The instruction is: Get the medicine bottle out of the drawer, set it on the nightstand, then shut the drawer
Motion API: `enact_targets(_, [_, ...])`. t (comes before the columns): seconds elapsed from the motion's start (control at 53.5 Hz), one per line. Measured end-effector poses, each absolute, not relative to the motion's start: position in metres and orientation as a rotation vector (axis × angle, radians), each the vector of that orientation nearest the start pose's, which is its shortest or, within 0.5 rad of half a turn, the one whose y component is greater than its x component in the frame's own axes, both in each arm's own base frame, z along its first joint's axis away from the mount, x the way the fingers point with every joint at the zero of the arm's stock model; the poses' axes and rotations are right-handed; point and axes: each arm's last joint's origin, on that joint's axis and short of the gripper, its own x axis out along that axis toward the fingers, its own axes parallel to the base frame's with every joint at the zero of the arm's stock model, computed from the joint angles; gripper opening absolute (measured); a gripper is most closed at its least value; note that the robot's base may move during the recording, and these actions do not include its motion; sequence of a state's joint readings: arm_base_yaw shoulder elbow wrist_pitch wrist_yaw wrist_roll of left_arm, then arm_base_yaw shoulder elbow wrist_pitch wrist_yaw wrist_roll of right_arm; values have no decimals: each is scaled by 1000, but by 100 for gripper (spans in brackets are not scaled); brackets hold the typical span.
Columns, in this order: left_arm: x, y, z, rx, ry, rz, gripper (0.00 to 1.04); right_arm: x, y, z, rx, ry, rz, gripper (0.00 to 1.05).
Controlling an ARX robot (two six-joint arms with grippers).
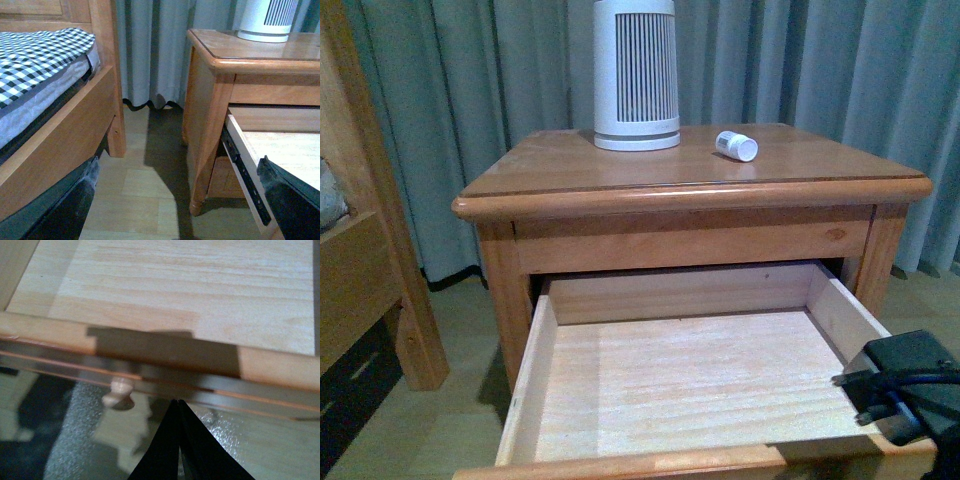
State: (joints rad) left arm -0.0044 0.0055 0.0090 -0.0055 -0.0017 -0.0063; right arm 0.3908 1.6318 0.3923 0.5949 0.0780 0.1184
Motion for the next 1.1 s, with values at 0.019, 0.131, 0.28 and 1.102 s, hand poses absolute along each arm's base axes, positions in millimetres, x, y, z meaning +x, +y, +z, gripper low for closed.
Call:
enact_targets(0.019, [97,0,166,-7,2,-2,98,237,93,94,-49,635,266,3])
enact_targets(0.131, [97,0,166,-7,2,-3,98,278,90,83,-134,579,260,3])
enact_targets(0.28, [97,0,166,-7,2,-3,98,333,79,80,-226,547,253,3])
enact_targets(1.102, [97,0,166,-7,2,-3,98,438,62,94,-356,468,221,3])
